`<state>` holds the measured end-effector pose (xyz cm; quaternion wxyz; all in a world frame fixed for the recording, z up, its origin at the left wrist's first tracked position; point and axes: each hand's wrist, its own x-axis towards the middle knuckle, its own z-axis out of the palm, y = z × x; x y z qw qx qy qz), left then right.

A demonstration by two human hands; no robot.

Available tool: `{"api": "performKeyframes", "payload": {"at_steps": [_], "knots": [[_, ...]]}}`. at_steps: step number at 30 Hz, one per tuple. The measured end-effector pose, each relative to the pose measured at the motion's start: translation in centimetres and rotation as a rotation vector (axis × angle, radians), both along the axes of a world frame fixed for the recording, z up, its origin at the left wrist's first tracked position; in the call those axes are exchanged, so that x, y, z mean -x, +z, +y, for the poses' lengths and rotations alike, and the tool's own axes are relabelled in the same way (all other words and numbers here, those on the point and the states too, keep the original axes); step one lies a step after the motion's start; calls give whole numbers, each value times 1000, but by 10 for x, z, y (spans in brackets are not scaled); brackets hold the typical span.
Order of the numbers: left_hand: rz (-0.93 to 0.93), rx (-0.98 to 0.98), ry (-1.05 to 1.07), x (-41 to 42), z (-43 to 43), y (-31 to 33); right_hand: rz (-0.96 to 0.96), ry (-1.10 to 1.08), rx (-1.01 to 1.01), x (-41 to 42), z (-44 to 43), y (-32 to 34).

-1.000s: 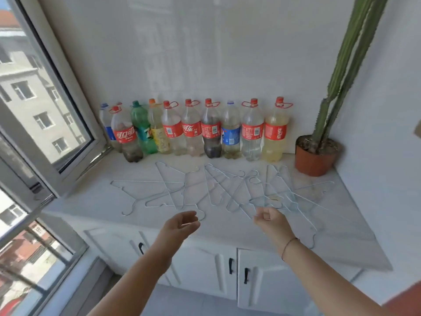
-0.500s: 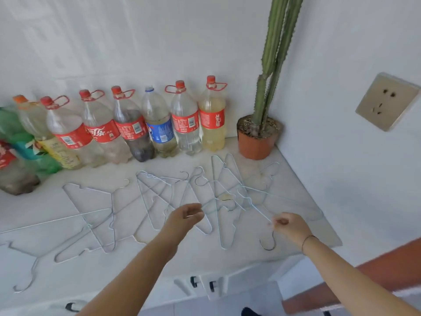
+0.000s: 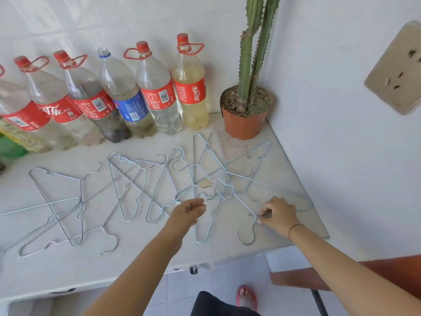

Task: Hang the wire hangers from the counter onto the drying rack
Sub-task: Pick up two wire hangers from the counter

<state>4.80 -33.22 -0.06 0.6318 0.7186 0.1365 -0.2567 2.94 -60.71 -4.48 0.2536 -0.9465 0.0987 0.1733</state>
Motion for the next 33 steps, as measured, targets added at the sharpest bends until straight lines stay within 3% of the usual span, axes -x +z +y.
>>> {"api": "performKeyframes", "payload": {"at_steps": [4,11,15,23,33], "knots": [[8,-3,38,-1,-8,-5,-22,36,-40,-6,-4,-2],[-2,8,121,-13,-5,-5,-100,-35,-522,-23,-1,29],[-15,-3,179,-26,2,-1,-140,-177,-791,-36,8,53],[-77,-168,287,-84,45,-12,-79,-432,-1108,-59,48,79],[-40,-381,403,-131,108,-36,-55,-492,-1263,-79,100,84]]}}
